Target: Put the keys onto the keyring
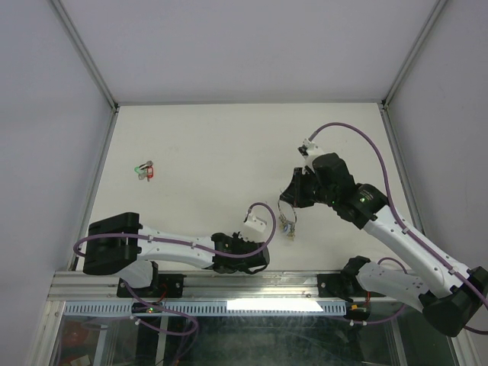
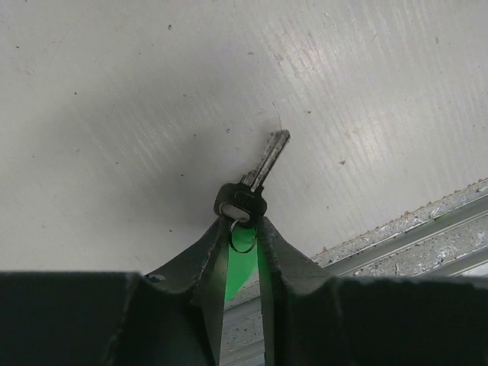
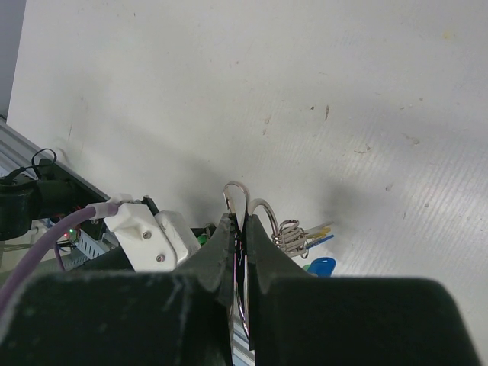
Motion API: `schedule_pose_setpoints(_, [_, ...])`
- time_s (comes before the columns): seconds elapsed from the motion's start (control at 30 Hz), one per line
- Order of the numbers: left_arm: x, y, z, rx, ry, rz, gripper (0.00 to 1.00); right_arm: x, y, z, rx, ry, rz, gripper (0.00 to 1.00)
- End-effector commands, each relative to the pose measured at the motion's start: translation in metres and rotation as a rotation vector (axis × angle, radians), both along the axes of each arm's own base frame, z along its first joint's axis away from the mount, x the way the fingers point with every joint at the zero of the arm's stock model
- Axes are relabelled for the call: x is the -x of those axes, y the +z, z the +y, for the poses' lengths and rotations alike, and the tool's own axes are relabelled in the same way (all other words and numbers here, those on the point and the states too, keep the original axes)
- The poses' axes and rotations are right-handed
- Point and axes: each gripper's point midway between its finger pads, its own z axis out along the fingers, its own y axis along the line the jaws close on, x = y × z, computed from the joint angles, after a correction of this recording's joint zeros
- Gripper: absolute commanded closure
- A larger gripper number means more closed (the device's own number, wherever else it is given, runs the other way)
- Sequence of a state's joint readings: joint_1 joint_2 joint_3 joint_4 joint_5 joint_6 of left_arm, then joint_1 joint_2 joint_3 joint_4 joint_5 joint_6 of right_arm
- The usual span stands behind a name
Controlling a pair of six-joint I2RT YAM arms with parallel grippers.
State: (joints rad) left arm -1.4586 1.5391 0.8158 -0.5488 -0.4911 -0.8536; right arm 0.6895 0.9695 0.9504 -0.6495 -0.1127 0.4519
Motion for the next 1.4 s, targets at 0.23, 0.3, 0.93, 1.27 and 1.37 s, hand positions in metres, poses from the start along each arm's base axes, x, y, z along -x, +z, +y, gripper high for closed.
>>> schedule_pose_setpoints(0.23, [-0.007, 0.014, -0.008, 0.035, 0.005, -0.041, 1.0, -0.005, 0.021, 0.006, -0.072, 0.0, -0.061, 1.0])
schedule_pose_setpoints(0.3, [-0.01, 0.019, -0.007, 0.033, -0.002, -0.06, 1.0, -0.005, 0.02, 0.006, -0.07, 0.0, -0.059, 1.0])
schedule_pose_setpoints(0.93, [-0.034, 0.101, -0.001, 0.311, -0.331, -0.153, 1.0, -0.006, 0.03, 0.007, -0.081, 0.03, -0.118, 1.0])
schedule_pose_setpoints(1.27, [-0.045, 0.04, -0.015, 0.018, -0.535, 0.054, 1.0, -0.007, 0.026, 0.003, -0.067, 0.001, -0.103, 1.0])
schedule_pose_setpoints(1.37, [-0.063, 0.037, -0.02, 0.027, -0.505, 0.052, 1.0, -0.006, 0.025, 0.001, -0.063, -0.002, -0.103, 1.0])
